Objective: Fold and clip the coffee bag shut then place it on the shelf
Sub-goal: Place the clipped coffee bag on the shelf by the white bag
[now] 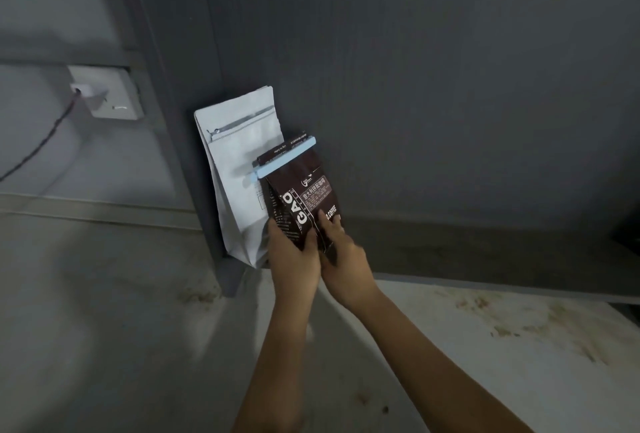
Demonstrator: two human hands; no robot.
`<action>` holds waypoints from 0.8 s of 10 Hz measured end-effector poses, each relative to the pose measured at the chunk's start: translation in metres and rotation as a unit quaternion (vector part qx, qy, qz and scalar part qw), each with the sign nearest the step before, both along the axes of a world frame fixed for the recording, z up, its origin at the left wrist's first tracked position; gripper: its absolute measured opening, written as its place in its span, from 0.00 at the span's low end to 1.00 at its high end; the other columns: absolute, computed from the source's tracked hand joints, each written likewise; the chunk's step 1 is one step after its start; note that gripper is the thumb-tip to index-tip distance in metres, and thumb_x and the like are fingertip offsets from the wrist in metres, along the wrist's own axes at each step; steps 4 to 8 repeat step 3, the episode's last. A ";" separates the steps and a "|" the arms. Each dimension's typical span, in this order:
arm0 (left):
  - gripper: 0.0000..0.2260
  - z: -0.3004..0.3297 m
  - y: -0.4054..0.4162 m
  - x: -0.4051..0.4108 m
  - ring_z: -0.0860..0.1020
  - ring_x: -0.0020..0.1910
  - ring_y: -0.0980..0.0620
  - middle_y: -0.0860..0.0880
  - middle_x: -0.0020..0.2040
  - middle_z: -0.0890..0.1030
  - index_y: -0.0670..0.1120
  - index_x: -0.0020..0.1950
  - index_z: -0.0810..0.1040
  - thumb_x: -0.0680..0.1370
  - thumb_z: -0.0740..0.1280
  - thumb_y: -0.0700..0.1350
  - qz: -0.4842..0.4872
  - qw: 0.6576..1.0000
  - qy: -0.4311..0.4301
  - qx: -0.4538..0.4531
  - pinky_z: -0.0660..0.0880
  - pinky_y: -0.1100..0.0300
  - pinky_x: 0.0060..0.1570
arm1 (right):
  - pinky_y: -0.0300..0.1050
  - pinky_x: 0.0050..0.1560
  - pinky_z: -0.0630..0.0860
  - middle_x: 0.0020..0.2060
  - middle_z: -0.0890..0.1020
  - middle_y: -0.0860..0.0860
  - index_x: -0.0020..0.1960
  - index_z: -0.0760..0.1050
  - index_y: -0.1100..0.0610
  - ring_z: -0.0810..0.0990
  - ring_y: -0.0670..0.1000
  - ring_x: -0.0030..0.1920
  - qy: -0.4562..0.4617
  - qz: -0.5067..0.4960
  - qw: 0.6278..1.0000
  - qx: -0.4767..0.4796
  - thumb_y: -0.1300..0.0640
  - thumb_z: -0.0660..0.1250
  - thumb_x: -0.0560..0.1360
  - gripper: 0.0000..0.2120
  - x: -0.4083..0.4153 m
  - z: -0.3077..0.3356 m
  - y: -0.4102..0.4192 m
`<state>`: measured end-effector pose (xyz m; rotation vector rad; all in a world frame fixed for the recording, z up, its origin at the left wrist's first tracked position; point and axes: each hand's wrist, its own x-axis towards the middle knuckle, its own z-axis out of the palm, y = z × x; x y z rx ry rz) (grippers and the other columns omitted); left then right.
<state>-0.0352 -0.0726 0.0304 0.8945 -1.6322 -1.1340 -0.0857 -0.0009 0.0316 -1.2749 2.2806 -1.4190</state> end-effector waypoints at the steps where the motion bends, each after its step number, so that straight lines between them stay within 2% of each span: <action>1: 0.23 0.004 -0.002 0.006 0.74 0.48 0.54 0.50 0.51 0.74 0.41 0.66 0.68 0.73 0.68 0.35 -0.020 0.999 -0.023 0.025 0.67 0.72 0.43 | 0.36 0.64 0.61 0.73 0.60 0.61 0.72 0.59 0.54 0.65 0.57 0.70 -0.020 0.022 0.999 0.015 0.67 0.63 0.73 0.30 -0.001 0.003 0.007; 2: 0.21 0.009 -0.005 0.015 0.77 0.53 0.49 0.47 0.53 0.77 0.39 0.66 0.69 0.74 0.68 0.38 -0.067 0.992 -0.100 0.047 0.69 0.62 0.49 | 0.34 0.64 0.63 0.69 0.69 0.56 0.71 0.62 0.54 0.70 0.53 0.66 -0.030 0.066 0.997 0.040 0.66 0.66 0.72 0.30 -0.002 0.007 0.017; 3: 0.22 0.028 -0.013 0.038 0.76 0.60 0.40 0.37 0.62 0.76 0.36 0.64 0.71 0.76 0.68 0.47 -0.097 0.968 -0.212 0.088 0.67 0.59 0.48 | 0.47 0.65 0.70 0.63 0.76 0.55 0.68 0.66 0.56 0.75 0.49 0.60 -0.050 0.158 0.982 0.095 0.65 0.67 0.73 0.25 -0.016 0.037 0.037; 8: 0.22 0.028 -0.013 0.038 0.76 0.60 0.40 0.37 0.62 0.76 0.36 0.64 0.71 0.76 0.68 0.47 -0.097 0.968 -0.212 0.088 0.67 0.59 0.48 | 0.47 0.65 0.70 0.63 0.76 0.55 0.68 0.66 0.56 0.75 0.49 0.60 -0.050 0.158 0.982 0.095 0.65 0.67 0.73 0.25 -0.016 0.037 0.037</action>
